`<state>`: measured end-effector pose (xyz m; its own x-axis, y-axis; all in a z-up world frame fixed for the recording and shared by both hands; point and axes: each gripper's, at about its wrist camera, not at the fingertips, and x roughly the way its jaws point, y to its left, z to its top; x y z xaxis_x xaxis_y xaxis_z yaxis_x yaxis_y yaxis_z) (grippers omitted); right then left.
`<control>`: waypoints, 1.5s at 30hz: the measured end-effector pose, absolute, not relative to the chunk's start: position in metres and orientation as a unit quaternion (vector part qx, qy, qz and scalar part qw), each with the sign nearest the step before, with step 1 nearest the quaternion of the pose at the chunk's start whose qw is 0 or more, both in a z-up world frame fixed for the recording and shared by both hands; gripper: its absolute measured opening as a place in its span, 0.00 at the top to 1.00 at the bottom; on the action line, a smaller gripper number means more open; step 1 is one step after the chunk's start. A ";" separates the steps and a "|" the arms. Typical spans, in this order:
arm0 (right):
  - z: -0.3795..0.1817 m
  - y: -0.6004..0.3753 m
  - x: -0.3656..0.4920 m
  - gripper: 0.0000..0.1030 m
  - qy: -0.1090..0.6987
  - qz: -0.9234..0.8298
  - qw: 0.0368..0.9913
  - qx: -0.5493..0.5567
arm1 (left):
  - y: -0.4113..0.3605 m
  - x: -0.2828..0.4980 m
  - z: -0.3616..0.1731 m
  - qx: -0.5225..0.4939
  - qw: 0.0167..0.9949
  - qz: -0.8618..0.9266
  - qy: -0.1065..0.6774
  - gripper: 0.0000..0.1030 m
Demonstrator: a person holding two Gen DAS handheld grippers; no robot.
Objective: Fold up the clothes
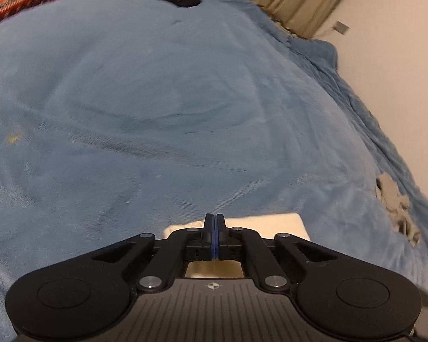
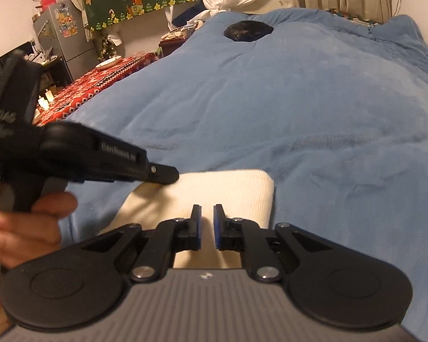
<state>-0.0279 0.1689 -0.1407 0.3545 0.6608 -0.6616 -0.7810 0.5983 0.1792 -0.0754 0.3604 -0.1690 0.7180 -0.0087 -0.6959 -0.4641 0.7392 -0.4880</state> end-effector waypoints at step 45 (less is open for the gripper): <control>-0.143 0.079 -0.128 0.90 0.373 0.467 0.796 -0.099 | 0.273 -0.212 -0.167 -0.316 0.879 0.081 0.349 0.97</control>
<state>-0.1282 0.0789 -0.1428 0.2870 0.6690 -0.6856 -0.8166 0.5450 0.1900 -0.2124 0.2732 -0.1668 0.7438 -0.0780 -0.6639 -0.3625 0.7873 -0.4987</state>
